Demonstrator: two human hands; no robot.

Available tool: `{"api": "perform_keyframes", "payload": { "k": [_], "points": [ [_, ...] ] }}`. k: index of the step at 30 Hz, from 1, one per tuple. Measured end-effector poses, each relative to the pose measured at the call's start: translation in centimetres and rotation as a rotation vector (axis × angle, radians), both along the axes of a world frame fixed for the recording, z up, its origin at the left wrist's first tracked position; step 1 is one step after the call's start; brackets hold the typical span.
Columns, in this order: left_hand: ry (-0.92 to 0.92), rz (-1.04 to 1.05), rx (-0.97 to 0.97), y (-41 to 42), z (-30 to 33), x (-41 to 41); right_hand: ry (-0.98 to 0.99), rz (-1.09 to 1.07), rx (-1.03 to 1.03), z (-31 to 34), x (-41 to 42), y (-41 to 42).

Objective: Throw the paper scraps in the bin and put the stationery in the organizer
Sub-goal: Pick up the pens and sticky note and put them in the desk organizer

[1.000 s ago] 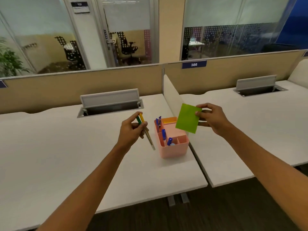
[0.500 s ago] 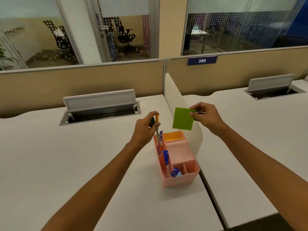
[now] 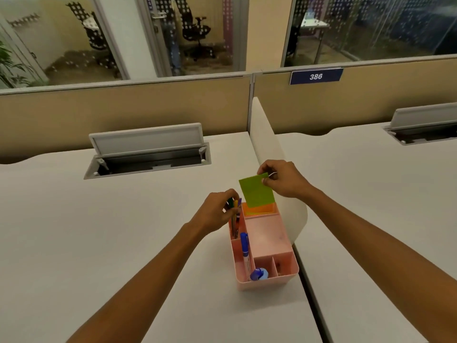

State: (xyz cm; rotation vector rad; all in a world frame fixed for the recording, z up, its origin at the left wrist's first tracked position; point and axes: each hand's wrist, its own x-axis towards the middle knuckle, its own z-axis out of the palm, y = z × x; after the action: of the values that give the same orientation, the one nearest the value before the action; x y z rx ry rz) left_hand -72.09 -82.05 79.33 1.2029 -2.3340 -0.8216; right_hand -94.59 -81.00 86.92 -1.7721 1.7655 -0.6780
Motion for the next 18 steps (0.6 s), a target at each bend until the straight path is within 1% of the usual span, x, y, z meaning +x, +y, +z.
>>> {"api": "perform_keyframes", "payload": {
  "k": [3, 6, 9, 11, 14, 18],
  "points": [
    [-0.013, 0.026, -0.026, 0.3, -0.7, 0.1, 0.055, 0.049, 0.020, -0.7, 0.3, -0.4],
    [-0.018, 0.056, -0.055, 0.7, -1.1, 0.2, 0.088, 0.039, 0.038, -1.9, 0.8, -0.2],
    [-0.061, 0.098, -0.105, 1.1, -0.9, 0.4, 0.116, 0.032, 0.080, -3.1, 0.9, -0.1],
    [-0.079, 0.136, -0.124, 1.4, -0.6, 0.6, 0.169, 0.056, 0.106, -3.4, 0.9, 0.1],
    [-0.076, 0.187, -0.146, 2.3, -0.1, 1.1, 0.252, 0.077, 0.085, -3.5, 1.1, 0.3],
    [-0.077, 0.269, -0.176, 4.1, 0.5, 2.2, 0.273, 0.061, 0.040, -2.8, 1.6, 0.3]
  ]
}}
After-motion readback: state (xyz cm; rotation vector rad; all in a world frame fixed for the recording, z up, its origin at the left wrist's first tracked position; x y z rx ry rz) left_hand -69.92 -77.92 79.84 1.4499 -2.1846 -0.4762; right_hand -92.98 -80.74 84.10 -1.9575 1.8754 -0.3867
